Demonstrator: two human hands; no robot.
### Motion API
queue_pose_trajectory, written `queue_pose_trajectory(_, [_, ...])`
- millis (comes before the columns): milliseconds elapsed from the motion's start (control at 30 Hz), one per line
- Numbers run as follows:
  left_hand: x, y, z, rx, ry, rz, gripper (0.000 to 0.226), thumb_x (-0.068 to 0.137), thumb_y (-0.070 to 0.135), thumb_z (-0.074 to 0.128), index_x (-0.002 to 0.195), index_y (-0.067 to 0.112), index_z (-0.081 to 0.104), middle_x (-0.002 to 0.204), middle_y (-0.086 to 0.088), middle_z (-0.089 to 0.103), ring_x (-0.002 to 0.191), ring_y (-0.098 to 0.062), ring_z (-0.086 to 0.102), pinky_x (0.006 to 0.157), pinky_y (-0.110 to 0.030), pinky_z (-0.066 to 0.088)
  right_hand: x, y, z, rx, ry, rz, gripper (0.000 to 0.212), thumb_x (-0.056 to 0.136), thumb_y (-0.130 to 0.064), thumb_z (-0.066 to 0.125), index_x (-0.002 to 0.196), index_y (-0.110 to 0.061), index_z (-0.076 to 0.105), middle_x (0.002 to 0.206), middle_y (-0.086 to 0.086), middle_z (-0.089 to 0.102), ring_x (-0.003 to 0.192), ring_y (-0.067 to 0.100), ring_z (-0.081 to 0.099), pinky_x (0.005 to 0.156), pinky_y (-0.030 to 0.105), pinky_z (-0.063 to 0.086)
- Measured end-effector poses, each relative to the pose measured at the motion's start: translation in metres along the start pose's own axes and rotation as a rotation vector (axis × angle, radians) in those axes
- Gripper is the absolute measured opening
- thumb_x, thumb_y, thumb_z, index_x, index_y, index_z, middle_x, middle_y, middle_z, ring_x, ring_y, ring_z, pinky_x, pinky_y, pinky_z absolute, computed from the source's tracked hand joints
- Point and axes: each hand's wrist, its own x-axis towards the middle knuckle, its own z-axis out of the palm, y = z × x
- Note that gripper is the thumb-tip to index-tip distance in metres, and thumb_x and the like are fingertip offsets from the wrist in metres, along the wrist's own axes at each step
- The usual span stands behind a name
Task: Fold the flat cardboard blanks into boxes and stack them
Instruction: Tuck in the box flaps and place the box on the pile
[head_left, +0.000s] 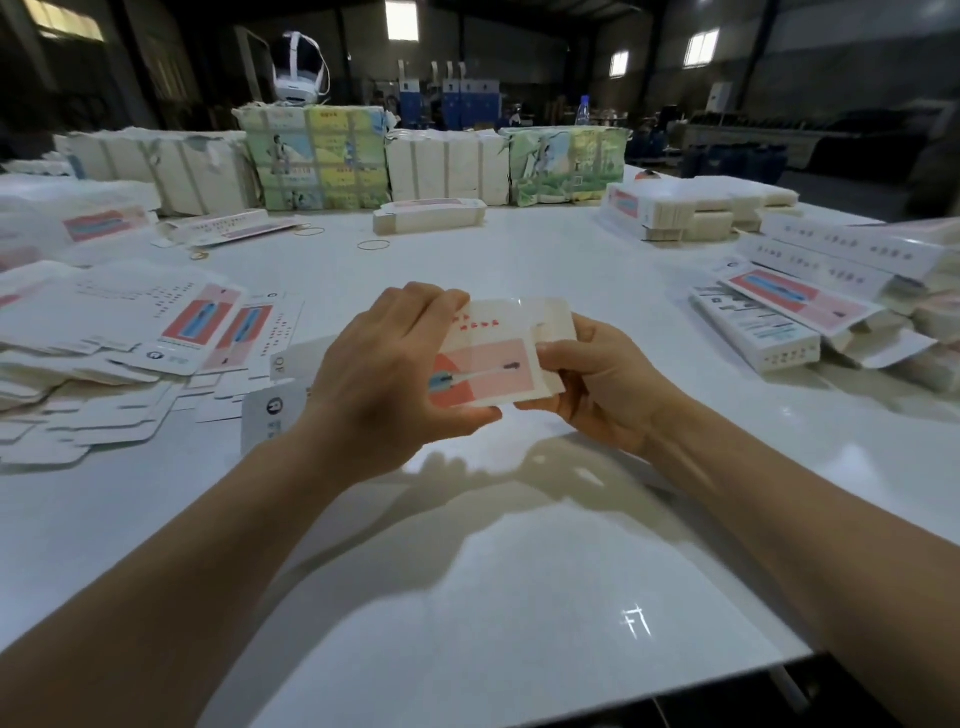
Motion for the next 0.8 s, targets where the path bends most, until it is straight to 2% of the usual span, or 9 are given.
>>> queue_pose_trajectory(167, [-0.0025,-0.0008,-0.0014,-0.006,-0.071,0.012,0.085,0.067,0.054,0.064,0.131,0.002,0.048,0.116,-0.013,0.055,0.094,-0.026,0.052,0.069,-0.036,0.053,-0.0006,0.0017,-0.0043,-0.058,-0.05,0.055,0.029,0.085,0.011,0.05,0.107,-0.006,0.06,0.093,0.011,0.073,0.08,0.027,0.071,0.05,0.027,0.056])
queue_pose_trajectory(300, [-0.0015,0.0004,-0.0058,0.008,-0.087,0.031,0.084,0.066,0.055,0.065,0.128,0.001,0.05,0.113,-0.014,0.057,0.09,-0.027,0.054,0.065,-0.035,0.052,-0.0002,-0.0017,-0.0062,-0.227,0.044,0.017,0.029,0.082,0.013,0.056,0.099,-0.009,0.065,0.086,0.01,0.073,0.072,0.025,0.071,0.047,0.026,0.053])
queue_pose_trajectory(400, [-0.0007,0.0027,-0.006,0.056,-0.096,0.047,0.076,0.067,0.051,0.073,0.121,0.001,0.056,0.106,-0.015,0.06,0.083,-0.029,0.056,0.062,-0.037,0.052,-0.0022,-0.0035,-0.0069,-0.443,0.129,-0.089,0.03,0.08,0.014,0.058,0.086,-0.012,0.07,0.076,0.013,0.071,0.057,0.022,0.067,0.046,0.026,0.053])
queue_pose_trajectory(467, [0.0004,0.0043,-0.0046,0.051,-0.082,0.023,0.066,0.067,0.042,0.08,0.116,0.003,0.059,0.101,-0.014,0.062,0.078,-0.031,0.058,0.058,-0.037,0.052,-0.003,-0.0021,-0.0066,-0.519,0.15,-0.136,0.033,0.081,0.014,0.054,0.085,-0.014,0.071,0.064,0.01,0.068,0.047,0.017,0.062,0.045,0.025,0.052])
queue_pose_trajectory(567, [-0.0009,0.006,-0.0039,0.036,-0.08,-0.021,0.063,0.07,0.045,0.076,0.117,0.006,0.06,0.099,-0.012,0.063,0.073,-0.031,0.058,0.055,-0.038,0.052,-0.0032,0.0,-0.0065,-0.509,0.168,-0.096,0.031,0.083,0.014,0.052,0.087,-0.011,0.07,0.06,0.009,0.067,0.049,0.016,0.063,0.045,0.025,0.052])
queue_pose_trajectory(667, [-0.0032,0.0057,-0.0035,-0.002,-0.062,-0.085,0.067,0.07,0.051,0.066,0.12,0.008,0.058,0.1,-0.011,0.062,0.075,-0.029,0.058,0.057,-0.039,0.054,-0.0035,-0.001,-0.0055,-0.458,0.139,-0.035,0.021,0.087,0.007,0.053,0.094,-0.007,0.067,0.067,0.011,0.069,0.053,0.017,0.063,0.048,0.026,0.053])
queue_pose_trajectory(733, [-0.0027,0.0028,-0.0022,-0.035,-0.03,-0.16,0.066,0.074,0.05,0.072,0.124,0.01,0.056,0.104,-0.009,0.06,0.08,-0.027,0.057,0.062,-0.042,0.055,-0.0021,-0.0015,-0.0047,-0.396,0.231,-0.113,0.018,0.089,0.001,0.055,0.1,-0.009,0.064,0.074,0.011,0.069,0.055,0.02,0.063,0.049,0.03,0.053])
queue_pose_trajectory(800, [-0.0007,-0.0027,-0.0016,-0.054,-0.004,-0.232,0.067,0.074,0.051,0.07,0.127,0.013,0.053,0.108,-0.007,0.058,0.084,-0.024,0.055,0.067,-0.041,0.054,-0.0034,-0.0024,-0.0048,-0.448,0.454,-0.333,0.016,0.088,-0.002,0.055,0.096,-0.015,0.06,0.076,0.007,0.066,0.054,0.018,0.061,0.048,0.031,0.053])
